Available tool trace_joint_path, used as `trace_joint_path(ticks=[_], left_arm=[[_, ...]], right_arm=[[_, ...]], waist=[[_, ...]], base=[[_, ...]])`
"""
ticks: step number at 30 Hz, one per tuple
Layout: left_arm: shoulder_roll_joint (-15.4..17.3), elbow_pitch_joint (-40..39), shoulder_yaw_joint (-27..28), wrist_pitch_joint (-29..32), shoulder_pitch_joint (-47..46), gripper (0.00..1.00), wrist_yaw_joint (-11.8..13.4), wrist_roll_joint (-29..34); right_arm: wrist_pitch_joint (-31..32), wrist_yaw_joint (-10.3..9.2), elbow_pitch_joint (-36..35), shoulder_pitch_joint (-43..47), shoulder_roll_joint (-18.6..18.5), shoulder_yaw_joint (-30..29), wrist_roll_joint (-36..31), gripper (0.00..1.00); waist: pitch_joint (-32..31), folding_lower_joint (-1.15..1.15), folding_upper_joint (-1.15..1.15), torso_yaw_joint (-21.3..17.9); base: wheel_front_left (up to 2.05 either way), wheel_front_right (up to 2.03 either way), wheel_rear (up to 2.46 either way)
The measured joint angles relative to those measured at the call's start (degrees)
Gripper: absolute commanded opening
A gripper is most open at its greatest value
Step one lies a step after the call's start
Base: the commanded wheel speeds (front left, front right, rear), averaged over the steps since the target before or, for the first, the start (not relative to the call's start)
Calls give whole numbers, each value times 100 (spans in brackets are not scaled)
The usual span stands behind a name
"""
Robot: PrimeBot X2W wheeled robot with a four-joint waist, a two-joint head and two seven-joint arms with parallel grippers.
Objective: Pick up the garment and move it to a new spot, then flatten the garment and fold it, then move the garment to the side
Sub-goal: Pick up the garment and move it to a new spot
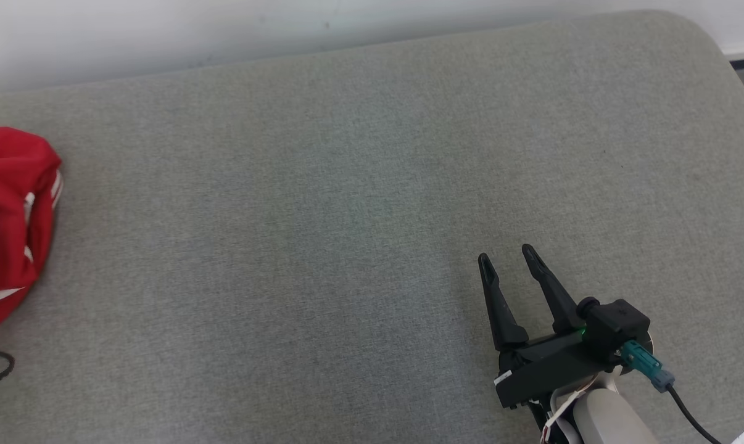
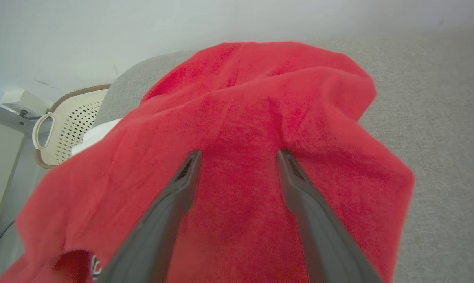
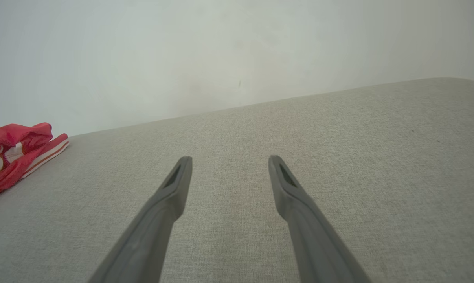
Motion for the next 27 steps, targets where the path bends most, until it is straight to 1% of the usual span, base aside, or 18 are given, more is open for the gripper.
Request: trace_joint_path(ticks=[3, 6, 7, 8, 10, 19, 27], left_arm=[[12, 275, -153, 311, -101, 100, -4, 27], [31, 414, -278, 391, -194, 100, -32, 62], [43, 452, -333, 403, -228, 55, -31, 97], [44, 502, -363, 405, -250, 0, -32, 114], [31, 602, -441, 476, -253, 0, -40, 107], [91, 476, -671, -313, -452, 0, -45, 170], [63, 191, -925, -933, -722, 0, -45, 214]], right_arm=[[0, 0, 9, -43, 3, 1, 16, 100], [0, 0, 26, -49, 7, 5, 20, 100], [0, 1, 33, -56, 7, 3, 25, 100], [0, 0, 41, -63, 3, 2, 27, 100], [0, 0, 54, -65, 3, 1, 26, 100], [-1, 1, 68, -60, 5, -63, -9, 100], [0, 0, 82, 37, 22, -130, -44, 100]], waist=[[78, 0, 0, -80], [124, 0, 0, -138], [130, 0, 0, -148], [131, 0, 0, -153], [115, 0, 0, -150], [1, 0, 0, -38], [-223, -1, 0, 140]], base=[[0, 0, 0], [0, 0, 0], [0, 0, 0], [0, 0, 0], [0, 0, 0], [0, 0, 0], [0, 0, 0]])
